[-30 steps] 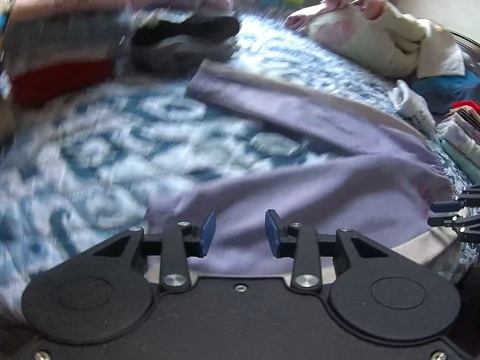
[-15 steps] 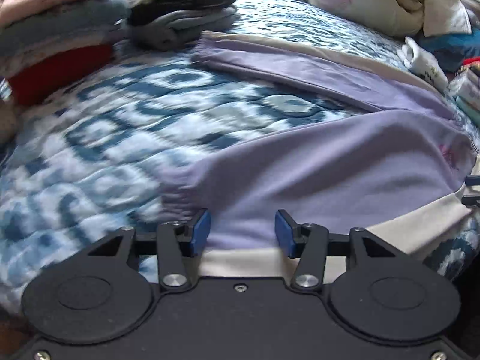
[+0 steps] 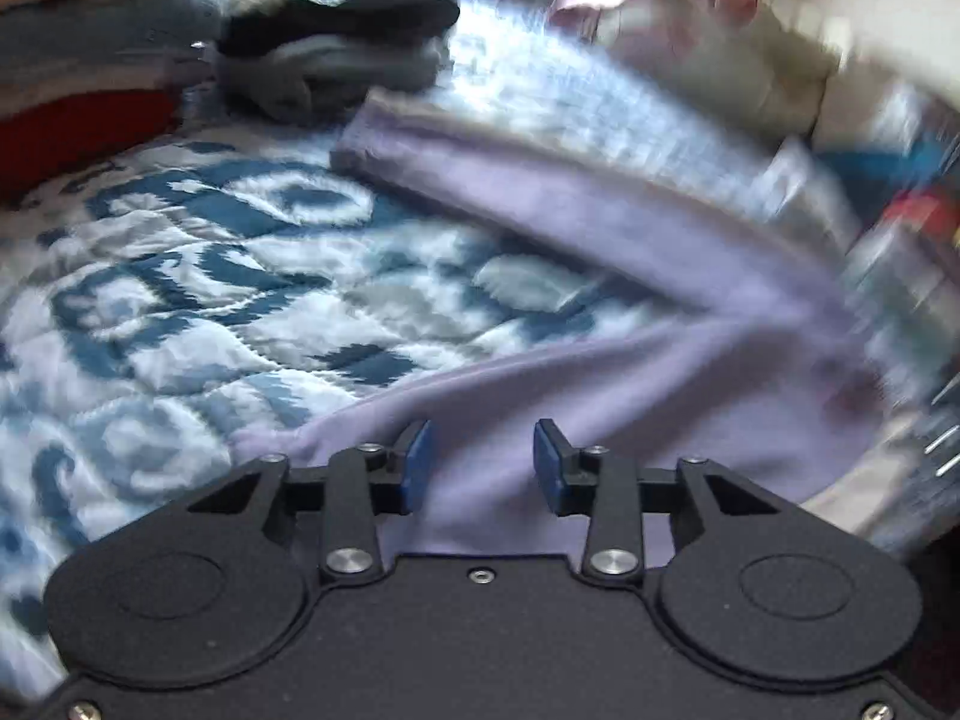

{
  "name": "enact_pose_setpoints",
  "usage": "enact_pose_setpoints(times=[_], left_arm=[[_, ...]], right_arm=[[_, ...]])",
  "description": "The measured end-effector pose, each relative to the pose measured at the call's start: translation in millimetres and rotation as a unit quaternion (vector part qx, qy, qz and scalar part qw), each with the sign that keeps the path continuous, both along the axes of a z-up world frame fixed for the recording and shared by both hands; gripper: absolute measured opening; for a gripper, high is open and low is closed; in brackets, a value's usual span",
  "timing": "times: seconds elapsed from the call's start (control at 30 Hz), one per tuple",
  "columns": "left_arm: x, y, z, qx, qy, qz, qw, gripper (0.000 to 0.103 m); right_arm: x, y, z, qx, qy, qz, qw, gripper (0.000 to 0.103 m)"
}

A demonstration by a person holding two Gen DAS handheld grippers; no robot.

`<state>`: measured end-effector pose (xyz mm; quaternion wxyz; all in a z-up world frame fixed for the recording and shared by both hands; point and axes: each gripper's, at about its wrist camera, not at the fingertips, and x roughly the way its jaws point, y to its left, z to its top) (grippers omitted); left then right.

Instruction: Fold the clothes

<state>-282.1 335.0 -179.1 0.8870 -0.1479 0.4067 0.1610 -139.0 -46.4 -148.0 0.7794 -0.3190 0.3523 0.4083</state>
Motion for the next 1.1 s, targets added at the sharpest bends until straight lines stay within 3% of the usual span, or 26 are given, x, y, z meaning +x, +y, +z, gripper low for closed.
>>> enact_pose_setpoints(times=[0.07, 0.23, 0.33, 0.43, 0.57, 0.73, 0.93, 1.1], left_arm=[[-4.4, 5.4, 13.5, -0.039, -0.034, 0.029, 0.9982, 0.020], [-21.3, -5.6, 39.2, 0.005, -0.061, -0.001, 0.9981, 0.021], [-20.6, -3.1, 24.7, 0.010, -0.020, -0.005, 0.9997, 0.028], [-19.4, -0.3, 9.1, 0.014, 0.023, -0.007, 0.9996, 0.045], [-31.5, 6.3, 20.0, -0.013, -0.018, -0.007, 0.9997, 0.045], [-53.4, -13.0, 40.8, 0.062, -0.021, -0.072, 0.9953, 0.045], [-88.4, -30.6, 50.4, 0.152, -0.011, -0.133, 0.9793, 0.051], [-105.1, -36.2, 43.1, 0.181, 0.001, -0.174, 0.9679, 0.053]], right_arm=[[7.7, 0.3, 0.2, -0.011, -0.009, -0.008, 1.000, 0.038], [10.3, -32.2, -0.9, -0.060, -0.072, 0.002, 0.996, 0.038], [16.1, -55.0, -3.9, -0.073, -0.099, -0.001, 0.992, 0.038], [18.4, -72.6, -7.8, -0.077, -0.134, 0.002, 0.988, 0.038], [11.1, -76.1, -18.0, -0.088, -0.167, 0.030, 0.982, 0.038], [-6.2, -70.8, -31.7, -0.107, -0.201, 0.073, 0.971, 0.038], [-23.7, -64.6, -49.3, -0.130, -0.238, 0.119, 0.955, 0.038], [-33.7, -61.3, -59.8, -0.143, -0.263, 0.148, 0.942, 0.038]])
